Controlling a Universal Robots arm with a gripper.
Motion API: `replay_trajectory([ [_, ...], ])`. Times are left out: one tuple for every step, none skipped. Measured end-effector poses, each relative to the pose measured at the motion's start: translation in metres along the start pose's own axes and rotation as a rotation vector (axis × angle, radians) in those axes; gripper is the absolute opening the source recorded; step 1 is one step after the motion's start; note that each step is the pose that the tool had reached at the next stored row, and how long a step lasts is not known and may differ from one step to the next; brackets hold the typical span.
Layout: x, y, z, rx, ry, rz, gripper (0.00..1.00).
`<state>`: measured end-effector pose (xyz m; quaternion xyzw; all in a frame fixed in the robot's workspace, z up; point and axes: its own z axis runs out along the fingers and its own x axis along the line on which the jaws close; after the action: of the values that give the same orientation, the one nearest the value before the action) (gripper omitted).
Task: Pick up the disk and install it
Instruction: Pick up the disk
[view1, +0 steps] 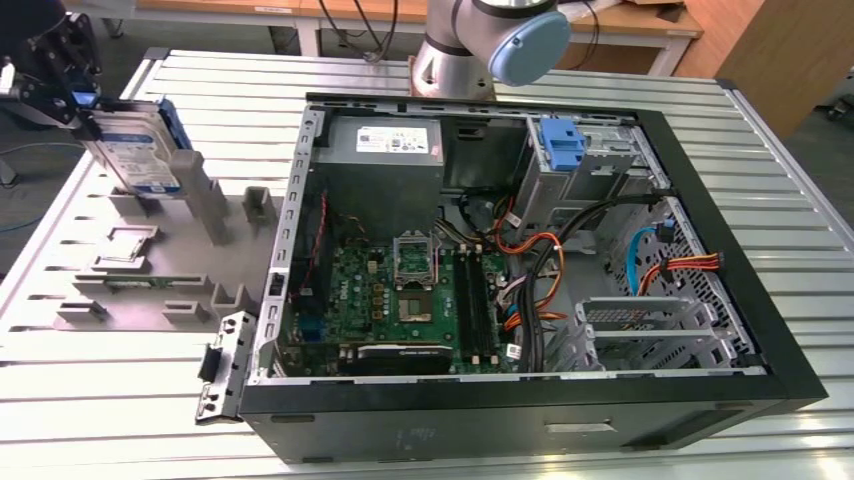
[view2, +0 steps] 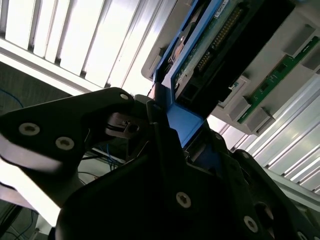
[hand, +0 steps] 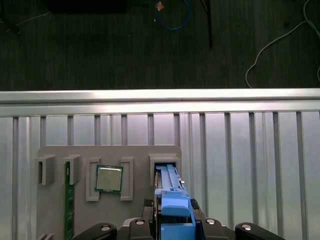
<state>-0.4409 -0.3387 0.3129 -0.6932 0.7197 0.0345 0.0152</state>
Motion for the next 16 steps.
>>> replay_trajectory([
  [-0.0001, 0.0000, -0.0008, 0.0000, 0.0000, 0.000, 0.37],
  [-0.0001, 0.0001, -0.0017, 0.0001, -0.0001, 0.000, 0.37],
  [-0.0002, 0.0001, -0.0026, 0.0000, 0.0000, 0.000, 0.37],
  [-0.0003, 0.0001, -0.0035, 0.0001, 0.0000, 0.000, 0.37],
  [-0.0003, 0.0001, -0.0044, 0.0001, -0.0001, 0.000, 0.37],
  [-0.0004, 0.0002, -0.0055, 0.0001, -0.0001, 0.000, 0.37],
  [-0.0005, 0.0002, -0.0064, 0.0001, 0.0000, 0.000, 0.37],
  [-0.0005, 0.0002, -0.0074, 0.0000, 0.0000, 0.000, 0.37],
  [-0.0006, 0.0003, -0.0083, 0.0000, 0.0000, 0.000, 0.37],
  [-0.0007, 0.0003, -0.0094, 0.0000, 0.0000, 0.000, 0.37],
  [-0.0007, 0.0003, -0.0104, 0.0000, 0.0000, 0.000, 0.37],
  [-0.0008, 0.0004, -0.0115, 0.0001, 0.0000, 0.000, 0.37],
  [-0.0009, 0.0004, -0.0123, 0.0001, -0.0001, 0.000, 0.37],
  [-0.0009, 0.0004, -0.0133, 0.0000, 0.0000, 0.000, 0.37],
  [-0.0010, 0.0004, -0.0141, 0.0001, 0.0000, 0.000, 0.37],
  [-0.0010, 0.0004, -0.0150, 0.0000, -0.0001, 0.000, 0.37],
])
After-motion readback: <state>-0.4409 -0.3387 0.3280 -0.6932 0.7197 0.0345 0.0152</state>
